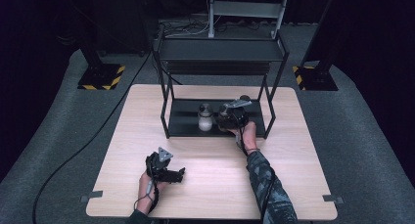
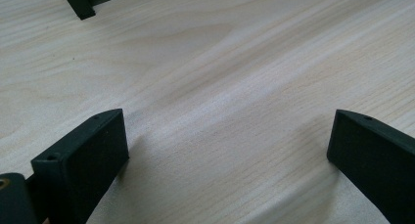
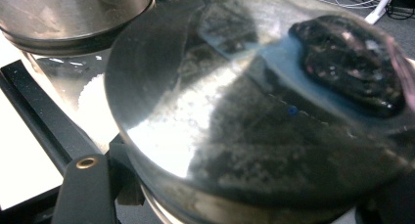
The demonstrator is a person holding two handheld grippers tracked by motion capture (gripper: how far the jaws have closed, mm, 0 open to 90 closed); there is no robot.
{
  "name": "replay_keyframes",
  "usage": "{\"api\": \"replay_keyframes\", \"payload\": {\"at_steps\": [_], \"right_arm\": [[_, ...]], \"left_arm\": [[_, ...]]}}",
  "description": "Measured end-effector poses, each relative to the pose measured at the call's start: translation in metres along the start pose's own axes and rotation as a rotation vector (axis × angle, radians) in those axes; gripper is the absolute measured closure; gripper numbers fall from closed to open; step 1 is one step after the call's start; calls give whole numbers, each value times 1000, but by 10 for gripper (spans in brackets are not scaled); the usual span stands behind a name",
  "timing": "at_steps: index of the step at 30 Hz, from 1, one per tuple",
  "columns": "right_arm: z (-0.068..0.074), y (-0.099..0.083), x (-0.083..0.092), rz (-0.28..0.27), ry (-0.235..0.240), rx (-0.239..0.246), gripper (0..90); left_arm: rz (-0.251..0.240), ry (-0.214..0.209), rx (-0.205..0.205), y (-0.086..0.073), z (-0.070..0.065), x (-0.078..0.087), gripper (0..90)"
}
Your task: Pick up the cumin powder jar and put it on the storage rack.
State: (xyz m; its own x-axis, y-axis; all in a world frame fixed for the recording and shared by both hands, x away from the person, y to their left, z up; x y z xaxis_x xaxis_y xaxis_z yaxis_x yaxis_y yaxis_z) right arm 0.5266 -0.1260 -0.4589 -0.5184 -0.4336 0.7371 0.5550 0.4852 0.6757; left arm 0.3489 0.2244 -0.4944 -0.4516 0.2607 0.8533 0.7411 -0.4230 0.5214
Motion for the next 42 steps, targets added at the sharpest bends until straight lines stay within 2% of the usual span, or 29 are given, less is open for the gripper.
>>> {"api": "replay_keyframes", "payload": {"at_steps": [5,10,11,13,16,18,20,29,33,36,40,42], "right_arm": [[0,1,0,9,-1,3,297],[2,2,3,32,-10,-17,152],[1,3,4,46,7,-24,121],[2,3,9,69,7,-28,76],[4,-1,19,82,7,-28,38],[8,-9,28,61,-14,-33,27],[9,-17,37,51,-4,-48,19],[28,-72,79,51,-26,-80,0],[38,-99,94,76,-40,-85,0],[43,-128,107,62,-40,-132,0],[53,-162,119,32,-107,-198,0],[56,-177,126,26,-124,-235,0]], "left_arm": [[0,0,0,0,0,0,11],[0,0,0,0,0,0,11],[0,0,0,0,0,0,11],[0,0,0,0,0,0,11],[0,0,0,0,0,0,10],[0,0,1,0,0,0,11],[0,-1,0,0,0,0,11],[0,-2,-2,0,0,0,11],[0,-2,-3,0,0,0,11],[0,-2,-3,0,0,0,11],[-1,-2,-2,0,0,0,11],[-1,-3,-3,0,0,0,12]]}}
Point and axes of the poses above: each handheld gripper's, and its own axes: x roughly backward along the jaws, y roughly out of its top, z roughly to its left, the point moved 8 cm from there along -x, roughly forward along the jaws, and after that the axes turned 15 degrees about z, right-handed, at the moved point
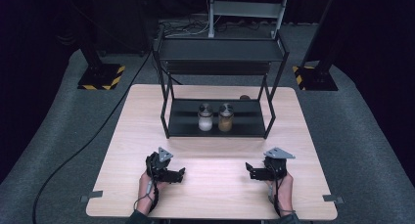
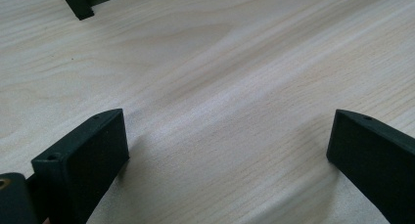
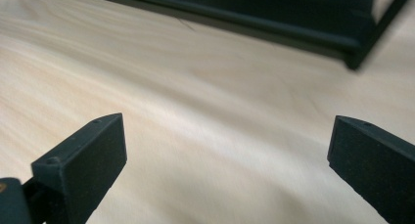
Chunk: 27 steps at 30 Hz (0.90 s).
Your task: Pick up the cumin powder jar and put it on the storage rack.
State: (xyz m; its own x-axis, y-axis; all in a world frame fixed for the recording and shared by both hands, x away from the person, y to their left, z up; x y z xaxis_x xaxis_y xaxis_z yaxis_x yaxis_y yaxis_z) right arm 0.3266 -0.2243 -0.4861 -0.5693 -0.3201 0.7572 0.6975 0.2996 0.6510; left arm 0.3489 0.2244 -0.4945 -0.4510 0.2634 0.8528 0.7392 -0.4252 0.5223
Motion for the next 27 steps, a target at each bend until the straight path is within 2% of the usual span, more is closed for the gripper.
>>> {"api": "replay_keyframes", "payload": {"at_steps": [4,8,14,27], "right_arm": [[-8,-15,5,18,20,-18,0],[-13,-23,10,-5,42,-37,0],[-6,-20,9,28,14,8,0],[-5,-16,6,54,4,1,0]], "left_arm": [[0,0,-1,0,0,0,11],[-1,2,-1,0,0,0,12],[0,3,2,0,0,0,12],[0,5,7,-1,-1,0,12]]}}
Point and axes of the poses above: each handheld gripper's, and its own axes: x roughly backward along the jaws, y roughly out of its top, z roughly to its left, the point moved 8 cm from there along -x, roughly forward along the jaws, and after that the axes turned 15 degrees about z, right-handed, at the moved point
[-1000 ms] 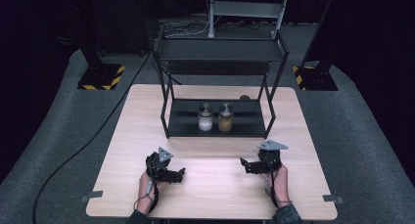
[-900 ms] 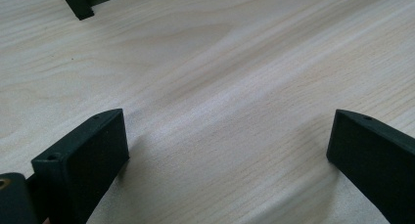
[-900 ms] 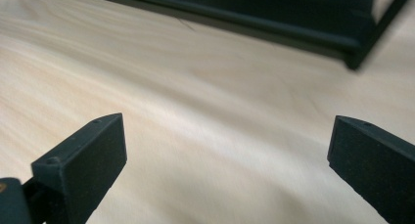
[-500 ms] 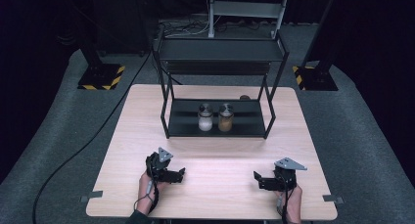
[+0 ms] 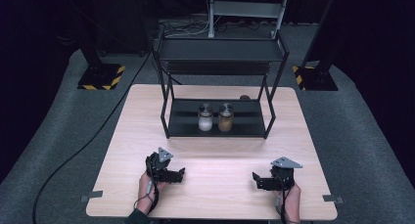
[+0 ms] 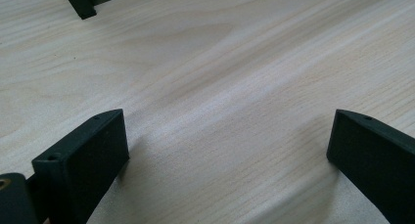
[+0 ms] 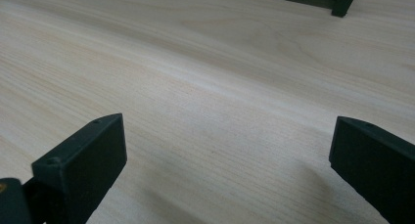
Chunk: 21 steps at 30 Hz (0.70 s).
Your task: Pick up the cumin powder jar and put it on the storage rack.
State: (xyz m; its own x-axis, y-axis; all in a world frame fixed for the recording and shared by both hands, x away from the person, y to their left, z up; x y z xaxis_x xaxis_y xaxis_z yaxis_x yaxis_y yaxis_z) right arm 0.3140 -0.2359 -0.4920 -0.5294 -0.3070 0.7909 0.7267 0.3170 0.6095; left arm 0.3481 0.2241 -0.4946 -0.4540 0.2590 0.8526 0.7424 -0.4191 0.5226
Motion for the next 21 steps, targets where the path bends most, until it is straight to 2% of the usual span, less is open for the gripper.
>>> {"api": "replay_keyframes", "payload": {"at_steps": [5,21], "right_arm": [[2,0,0,-1,-17,2,1],[1,0,0,-6,-9,2,0]], "left_arm": [[0,2,2,0,0,0,12],[1,2,-1,0,0,0,12]]}}
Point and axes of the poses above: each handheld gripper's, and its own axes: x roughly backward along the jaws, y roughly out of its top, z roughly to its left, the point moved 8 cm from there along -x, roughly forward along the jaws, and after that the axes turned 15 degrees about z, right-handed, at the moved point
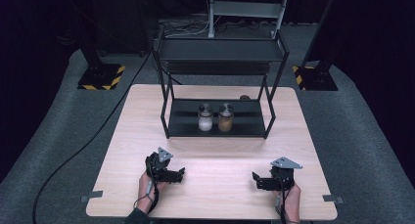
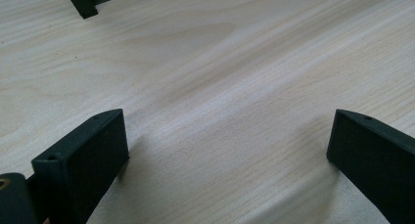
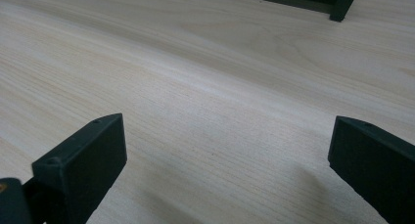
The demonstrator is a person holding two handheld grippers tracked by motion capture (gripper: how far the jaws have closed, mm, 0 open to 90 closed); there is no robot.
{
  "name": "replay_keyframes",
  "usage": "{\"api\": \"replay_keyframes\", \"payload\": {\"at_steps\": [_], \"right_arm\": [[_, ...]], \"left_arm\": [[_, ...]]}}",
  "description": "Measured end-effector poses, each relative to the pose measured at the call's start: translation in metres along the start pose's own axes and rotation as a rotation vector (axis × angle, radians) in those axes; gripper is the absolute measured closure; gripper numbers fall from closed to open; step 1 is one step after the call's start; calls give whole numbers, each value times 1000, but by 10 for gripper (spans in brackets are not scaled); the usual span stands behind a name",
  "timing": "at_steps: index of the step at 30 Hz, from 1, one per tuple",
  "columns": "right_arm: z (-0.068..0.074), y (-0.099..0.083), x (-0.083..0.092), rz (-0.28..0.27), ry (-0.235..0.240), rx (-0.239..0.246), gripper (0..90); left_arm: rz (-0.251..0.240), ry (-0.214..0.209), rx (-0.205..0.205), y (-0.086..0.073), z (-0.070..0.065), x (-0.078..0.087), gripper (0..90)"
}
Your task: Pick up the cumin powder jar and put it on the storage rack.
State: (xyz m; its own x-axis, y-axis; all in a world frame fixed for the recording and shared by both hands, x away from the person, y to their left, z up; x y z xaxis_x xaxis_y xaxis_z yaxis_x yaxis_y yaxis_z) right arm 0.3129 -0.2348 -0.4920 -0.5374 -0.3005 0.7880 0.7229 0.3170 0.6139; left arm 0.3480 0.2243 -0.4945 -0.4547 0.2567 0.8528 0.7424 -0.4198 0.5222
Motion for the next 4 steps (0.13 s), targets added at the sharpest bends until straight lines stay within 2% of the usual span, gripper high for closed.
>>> {"api": "replay_keyframes", "payload": {"at_steps": [4], "right_arm": [[0,1,-1,7,-1,3,0]], "left_arm": [[-1,-2,-1,0,0,0,13]]}}
Point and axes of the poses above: each handheld gripper's, and its own axes: x roughly backward along the jaws, y roughly out of its top, z roughly to its left, the point moved 8 cm from there along -x, roughly forward along the jaws, and after that the axes turned 15 degrees about z, right-handed, at the moved point
